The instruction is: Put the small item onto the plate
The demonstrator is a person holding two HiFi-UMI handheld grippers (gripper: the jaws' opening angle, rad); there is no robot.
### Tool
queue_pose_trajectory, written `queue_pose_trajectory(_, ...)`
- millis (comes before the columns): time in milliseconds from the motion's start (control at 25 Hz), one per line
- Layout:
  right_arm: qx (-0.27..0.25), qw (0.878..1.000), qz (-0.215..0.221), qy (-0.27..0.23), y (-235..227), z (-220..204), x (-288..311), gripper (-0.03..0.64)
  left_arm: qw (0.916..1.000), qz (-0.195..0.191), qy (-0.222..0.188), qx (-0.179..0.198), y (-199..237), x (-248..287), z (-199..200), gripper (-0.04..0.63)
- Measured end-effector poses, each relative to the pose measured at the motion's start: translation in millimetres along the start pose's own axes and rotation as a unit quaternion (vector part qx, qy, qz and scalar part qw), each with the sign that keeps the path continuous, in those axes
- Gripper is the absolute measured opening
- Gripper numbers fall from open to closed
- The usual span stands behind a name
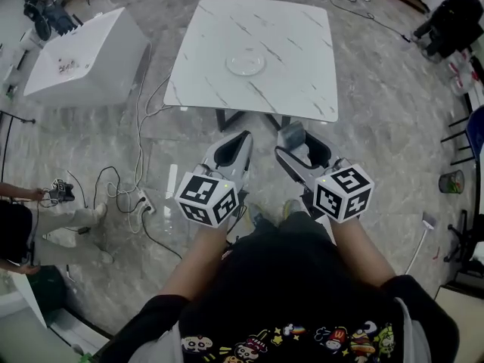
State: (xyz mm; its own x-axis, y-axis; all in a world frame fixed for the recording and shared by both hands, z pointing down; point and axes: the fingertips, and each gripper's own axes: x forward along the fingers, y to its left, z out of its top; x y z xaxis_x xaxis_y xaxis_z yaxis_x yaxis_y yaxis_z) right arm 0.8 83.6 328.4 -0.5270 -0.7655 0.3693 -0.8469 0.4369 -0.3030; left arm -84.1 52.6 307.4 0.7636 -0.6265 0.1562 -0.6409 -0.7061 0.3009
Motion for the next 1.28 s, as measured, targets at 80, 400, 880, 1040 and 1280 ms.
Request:
queue_pose_trajectory(80,0.001,1.000,0.001,-0.002,0.0,3.1,4.9,0.331,1.0000,0.000,-0.001,0.000,3.8,0.6,2.5,0.000)
queue_pose_trajectory(400,-0.008,1.000,0.020,-0.003,-6.9,15.5,22.3,0.331,0.9999,0.013,-0.002,0.008,15.0,12.0,12.0,0.000)
queue_pose_trajectory(880,-0.009,0.998,0.058,0.022,-74.0,37.7,81.2,0.331,0.9988,0.045,0.018,0.002,55.9,89.6,16.4,0.000)
queue_pose_trajectory(1040,-0.014,0.997,0.068,0.033,-105.8,51.2,106.5,0.331,0.9980,0.057,0.026,-0.004,74.0,125.2,18.0,0.000)
queue_pose_trajectory(1280,-0.016,0.995,0.083,0.050,-142.5,62.4,139.1,0.331,0.9964,0.081,0.026,-0.010,99.6,166.2,22.8,0.000)
